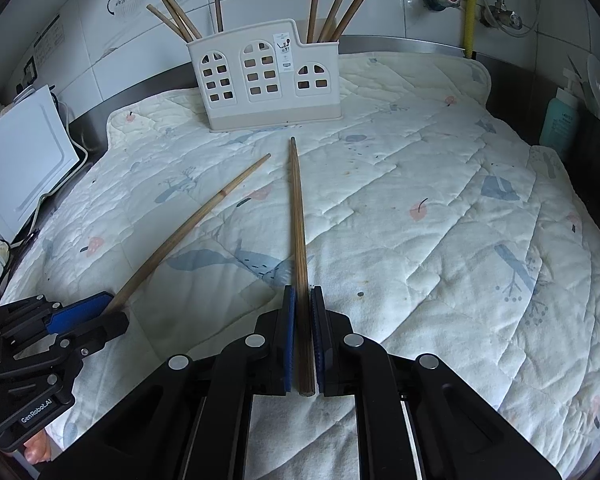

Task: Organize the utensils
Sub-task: 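Close the left tool on a chopstick while the right tool lifts its own, then lower the left tool's chopstick into the holder while the right tool does likewise, then open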

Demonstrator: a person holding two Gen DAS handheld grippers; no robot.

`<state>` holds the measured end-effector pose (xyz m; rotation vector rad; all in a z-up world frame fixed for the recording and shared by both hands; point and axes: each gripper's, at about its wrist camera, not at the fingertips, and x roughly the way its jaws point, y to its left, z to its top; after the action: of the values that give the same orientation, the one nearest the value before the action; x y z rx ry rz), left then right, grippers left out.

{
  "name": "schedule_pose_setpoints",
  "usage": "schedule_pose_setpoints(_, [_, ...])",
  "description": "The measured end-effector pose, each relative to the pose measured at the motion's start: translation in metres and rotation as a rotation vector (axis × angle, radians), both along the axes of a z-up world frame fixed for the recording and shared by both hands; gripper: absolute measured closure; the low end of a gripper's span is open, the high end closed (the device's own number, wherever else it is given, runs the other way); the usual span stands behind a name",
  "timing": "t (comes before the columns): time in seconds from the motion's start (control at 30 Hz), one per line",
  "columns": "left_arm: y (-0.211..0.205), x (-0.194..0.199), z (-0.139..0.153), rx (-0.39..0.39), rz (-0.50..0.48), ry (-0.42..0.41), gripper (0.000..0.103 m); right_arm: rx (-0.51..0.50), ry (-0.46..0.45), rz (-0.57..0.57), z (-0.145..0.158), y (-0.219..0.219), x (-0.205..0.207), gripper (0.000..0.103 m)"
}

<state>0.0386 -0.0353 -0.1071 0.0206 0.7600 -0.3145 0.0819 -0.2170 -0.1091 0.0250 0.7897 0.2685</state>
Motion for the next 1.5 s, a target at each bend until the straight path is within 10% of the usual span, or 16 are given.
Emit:
schedule_pose_setpoints(0.4, [0.013,0.002,0.015,-0.076,0.030,0.005,0.098,-0.002,-0.062,0.021,0.027,-0.007,-0.014,0.097])
schedule_pose_setpoints(1.5, [0.036,0.076,0.147,-0.050,-0.010,-0.213,0.098,-0.066,-0.342,0.180,0.268,0.003,0.079,0.097])
